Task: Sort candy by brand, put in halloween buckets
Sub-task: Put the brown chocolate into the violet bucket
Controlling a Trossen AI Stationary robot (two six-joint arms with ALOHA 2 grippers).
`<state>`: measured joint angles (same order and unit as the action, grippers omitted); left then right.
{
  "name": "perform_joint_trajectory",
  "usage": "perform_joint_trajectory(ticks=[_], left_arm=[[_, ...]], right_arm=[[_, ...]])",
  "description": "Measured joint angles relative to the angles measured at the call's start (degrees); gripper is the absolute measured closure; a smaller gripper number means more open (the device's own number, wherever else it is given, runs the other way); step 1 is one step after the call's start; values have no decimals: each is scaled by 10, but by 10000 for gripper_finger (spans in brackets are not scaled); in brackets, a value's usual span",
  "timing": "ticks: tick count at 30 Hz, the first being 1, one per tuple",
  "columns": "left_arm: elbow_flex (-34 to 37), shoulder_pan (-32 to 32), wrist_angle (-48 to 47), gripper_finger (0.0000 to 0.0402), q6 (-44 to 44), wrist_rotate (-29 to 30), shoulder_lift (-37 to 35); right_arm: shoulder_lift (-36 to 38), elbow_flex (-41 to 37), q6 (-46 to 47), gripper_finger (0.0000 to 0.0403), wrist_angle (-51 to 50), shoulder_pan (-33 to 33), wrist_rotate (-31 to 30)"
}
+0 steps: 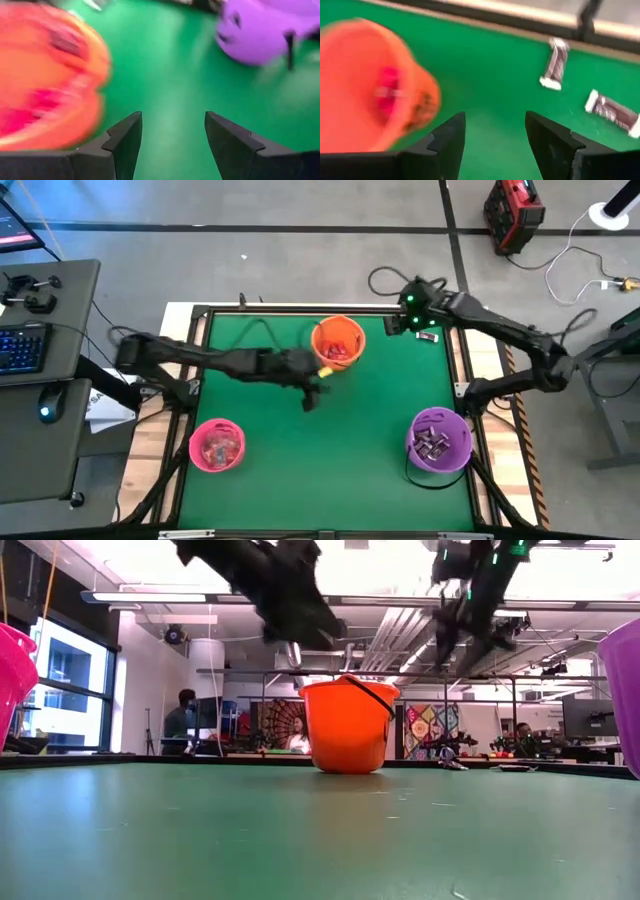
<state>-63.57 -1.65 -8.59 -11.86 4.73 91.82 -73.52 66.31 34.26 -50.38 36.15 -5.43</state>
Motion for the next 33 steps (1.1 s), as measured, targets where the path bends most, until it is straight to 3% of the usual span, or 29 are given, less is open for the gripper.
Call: perform_joint_trajectory(ticks=[3, 6, 11, 16, 25, 33], left_arm=[[36, -28, 4, 197, 45, 55, -74], [39, -87, 1, 197, 84, 50, -121], [33, -227, -1, 198, 88, -93, -153], [34, -311, -9, 198, 100, -200, -153], [34, -340, -32, 198, 152, -208, -152], [34, -340, -32, 198, 151, -207, -152]], right_arm=[[-34, -47, 19, 203, 27, 22, 3], [-90, -54, 37, 203, 32, 37, -13], [-194, -6, 56, 203, 48, 54, -48], [-283, 52, 76, 203, 24, 56, -98], [-371, 90, 131, 203, -4, 78, -130], [-377, 90, 148, 212, 9, 103, -152]])
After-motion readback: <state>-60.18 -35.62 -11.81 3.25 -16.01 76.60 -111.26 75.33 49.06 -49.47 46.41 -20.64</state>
